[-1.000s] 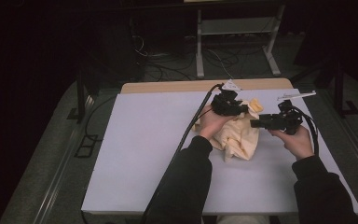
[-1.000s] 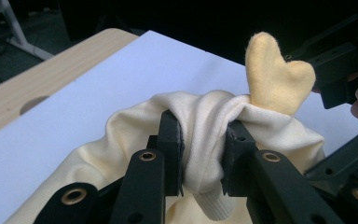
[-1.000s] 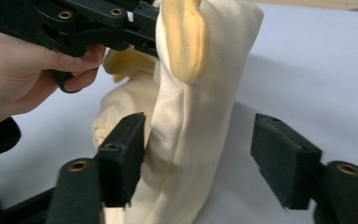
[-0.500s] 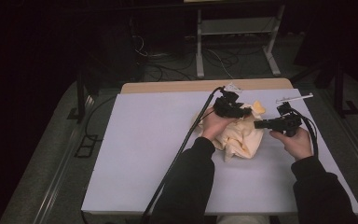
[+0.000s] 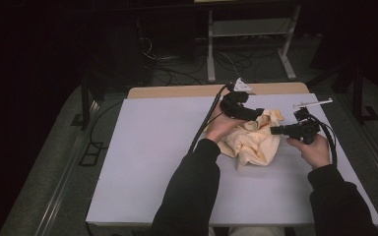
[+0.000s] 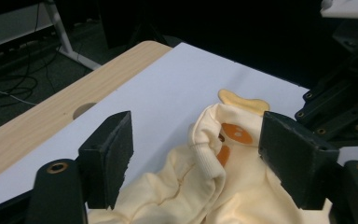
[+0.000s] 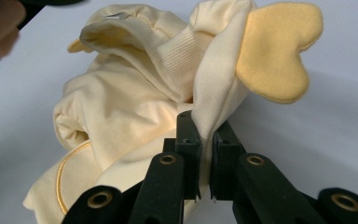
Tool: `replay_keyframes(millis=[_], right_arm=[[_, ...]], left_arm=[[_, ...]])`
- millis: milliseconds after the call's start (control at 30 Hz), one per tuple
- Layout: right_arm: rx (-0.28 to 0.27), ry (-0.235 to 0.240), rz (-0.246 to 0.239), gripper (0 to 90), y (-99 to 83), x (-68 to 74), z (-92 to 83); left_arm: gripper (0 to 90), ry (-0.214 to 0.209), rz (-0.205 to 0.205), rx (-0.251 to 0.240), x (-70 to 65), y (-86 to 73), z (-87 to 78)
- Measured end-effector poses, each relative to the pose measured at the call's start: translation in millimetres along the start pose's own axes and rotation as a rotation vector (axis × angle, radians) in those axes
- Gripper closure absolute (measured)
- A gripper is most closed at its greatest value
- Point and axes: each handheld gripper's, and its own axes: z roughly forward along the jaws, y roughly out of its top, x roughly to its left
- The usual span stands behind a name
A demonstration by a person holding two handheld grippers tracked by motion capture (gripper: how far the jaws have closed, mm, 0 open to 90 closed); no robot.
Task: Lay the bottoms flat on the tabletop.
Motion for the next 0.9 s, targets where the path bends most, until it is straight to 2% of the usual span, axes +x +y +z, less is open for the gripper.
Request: replay_keyframes(millis=[167,333,433,600,900], right_arm=[[-0.008,-0.001,0.006,83.9,0.2,-1.3,-1.3],[-0.026,-0.010,0.011,84.3,0.2,-3.8,-4.2],[-0.037,-0.009,0.027,84.3,-0.3,-7.5,-7.0],[-0.051,-0.010,0.052,84.3,-1.8,-13.9,-11.1],[-0.039,-0.030,0.048,84.2,-3.9,-18.4,-10.1]], left_arm=[[20.9,-0.002,-0.007,-0.009,7.0,3.5,-18.3],[18.8,0.020,-0.036,-0.030,14.5,5.6,-35.5],[18.8,0.041,-0.037,-0.034,18.1,5.3,-44.3],[18.9,0.063,-0.041,-0.032,23.8,1.3,-59.7],[18.9,0.074,-0.065,-0.032,31.8,-12.8,-74.3]])
